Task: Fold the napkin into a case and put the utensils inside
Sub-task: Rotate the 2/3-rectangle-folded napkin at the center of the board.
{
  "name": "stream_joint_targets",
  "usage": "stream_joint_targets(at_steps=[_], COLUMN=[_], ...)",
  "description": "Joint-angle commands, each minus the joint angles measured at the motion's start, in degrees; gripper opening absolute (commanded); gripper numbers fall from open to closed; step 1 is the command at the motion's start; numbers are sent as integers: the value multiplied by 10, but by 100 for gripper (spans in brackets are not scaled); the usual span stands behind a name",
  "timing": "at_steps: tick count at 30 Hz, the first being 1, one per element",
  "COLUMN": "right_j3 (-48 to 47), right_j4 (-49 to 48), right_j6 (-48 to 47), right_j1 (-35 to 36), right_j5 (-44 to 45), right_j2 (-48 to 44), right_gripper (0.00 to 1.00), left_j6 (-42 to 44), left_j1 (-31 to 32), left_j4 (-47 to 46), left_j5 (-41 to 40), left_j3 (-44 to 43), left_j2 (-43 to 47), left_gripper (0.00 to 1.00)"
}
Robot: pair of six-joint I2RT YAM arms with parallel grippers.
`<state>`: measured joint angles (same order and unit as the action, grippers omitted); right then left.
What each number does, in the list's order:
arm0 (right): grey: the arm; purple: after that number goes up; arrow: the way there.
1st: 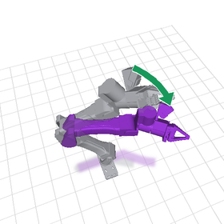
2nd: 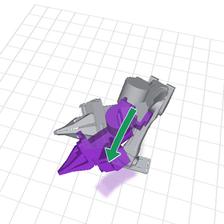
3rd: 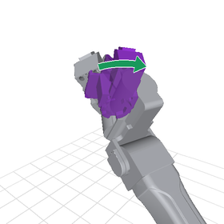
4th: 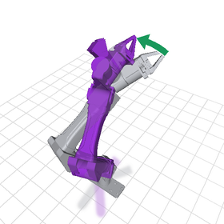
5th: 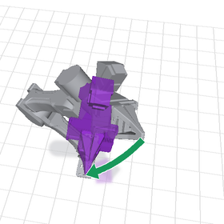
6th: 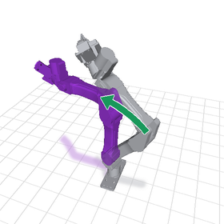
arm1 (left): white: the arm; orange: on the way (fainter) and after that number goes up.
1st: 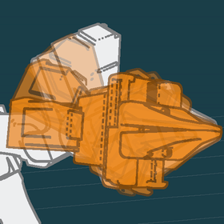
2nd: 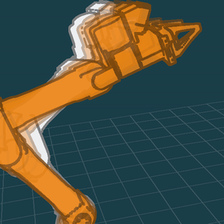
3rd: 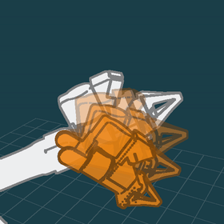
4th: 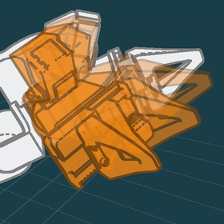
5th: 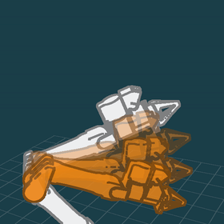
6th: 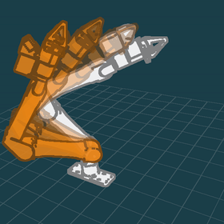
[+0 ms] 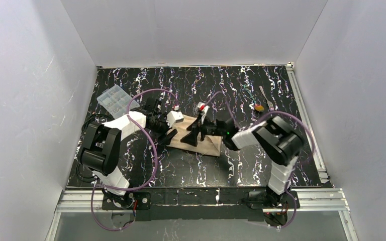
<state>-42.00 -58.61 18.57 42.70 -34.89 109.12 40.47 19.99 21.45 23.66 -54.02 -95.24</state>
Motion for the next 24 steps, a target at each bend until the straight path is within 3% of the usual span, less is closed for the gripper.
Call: stream_joint_targets(at_steps=[1, 5, 10, 17, 24], right_j3=[17, 24, 8, -46, -124], right_j4=[112, 228, 310, 365, 447], right_j6=[-60, -107, -145, -171, -198], right_j1=[-37, -55, -90, -119, -141], right_j5=[28, 84, 107, 110, 114], right_j2=[-125, -198, -216, -174, -89], right_gripper=[99, 99, 99, 99, 99], left_j6=[-5, -15, -23, -29, -24], left_j1=[-1, -1, -1, -1, 0], left_j4=[64, 67, 69, 63, 86], left_j5=[51, 50, 22, -33, -29], left_j3=[-37, -49, -66, -102, -140], left_j2=[-9, -16, -43, -91, -110], left_gripper=[65, 63, 62, 61, 61])
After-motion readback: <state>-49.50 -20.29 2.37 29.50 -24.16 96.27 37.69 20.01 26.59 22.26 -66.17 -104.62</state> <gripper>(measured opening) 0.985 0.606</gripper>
